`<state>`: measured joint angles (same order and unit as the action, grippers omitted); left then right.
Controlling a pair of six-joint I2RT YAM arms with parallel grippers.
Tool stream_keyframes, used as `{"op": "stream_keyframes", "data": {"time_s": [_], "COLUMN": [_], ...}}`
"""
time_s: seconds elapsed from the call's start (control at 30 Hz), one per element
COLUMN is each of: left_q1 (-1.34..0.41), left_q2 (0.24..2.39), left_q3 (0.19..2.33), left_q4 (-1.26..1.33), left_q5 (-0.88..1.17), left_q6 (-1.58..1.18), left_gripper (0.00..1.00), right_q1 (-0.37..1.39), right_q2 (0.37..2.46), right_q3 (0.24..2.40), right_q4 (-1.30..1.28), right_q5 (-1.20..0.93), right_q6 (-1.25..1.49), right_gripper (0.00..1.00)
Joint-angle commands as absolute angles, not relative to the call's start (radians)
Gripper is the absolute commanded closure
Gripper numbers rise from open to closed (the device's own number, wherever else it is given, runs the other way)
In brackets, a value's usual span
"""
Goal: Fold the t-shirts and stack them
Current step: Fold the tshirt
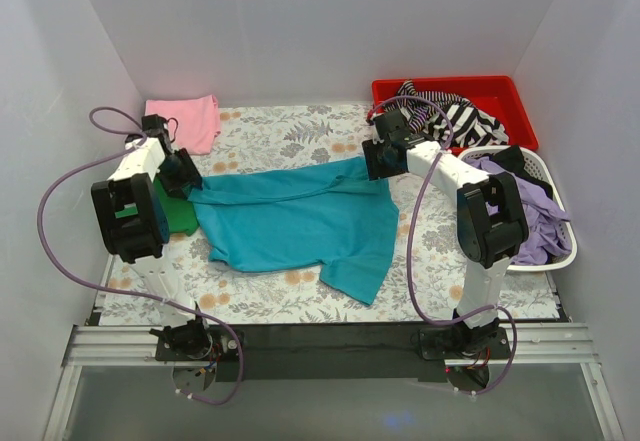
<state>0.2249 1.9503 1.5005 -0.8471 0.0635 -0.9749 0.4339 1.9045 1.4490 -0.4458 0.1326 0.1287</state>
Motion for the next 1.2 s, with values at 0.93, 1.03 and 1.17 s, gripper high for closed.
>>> {"op": "stream_keyframes", "data": {"time_s": [0.93, 1.03, 1.17], "left_q1": [0.107, 0.103, 0.103], "left_q2": [1.888, 1.896, 1.908], "left_q3": [1.439, 1.428, 1.428], "left_q4": [-0.698, -0.695, -0.701], "left_q5": [0.448, 0.423, 0.402], "left_q6": [-1.02, -1.017, -1.009], "left_gripper": [0.15, 0.15, 0.15], "right_q1": [0.471, 0.483, 0.508], "right_q2": [2.187, 2.187, 2.129], "right_q3": [1.805, 1.786, 1.708], "right_q4": [-0.48, -0.486, -0.511], "right_q5": [-0.235, -0.219, -0.183], "right_q6": [0.137, 0.124, 0.103], "right_gripper": [0.33, 0.34, 0.35]}}
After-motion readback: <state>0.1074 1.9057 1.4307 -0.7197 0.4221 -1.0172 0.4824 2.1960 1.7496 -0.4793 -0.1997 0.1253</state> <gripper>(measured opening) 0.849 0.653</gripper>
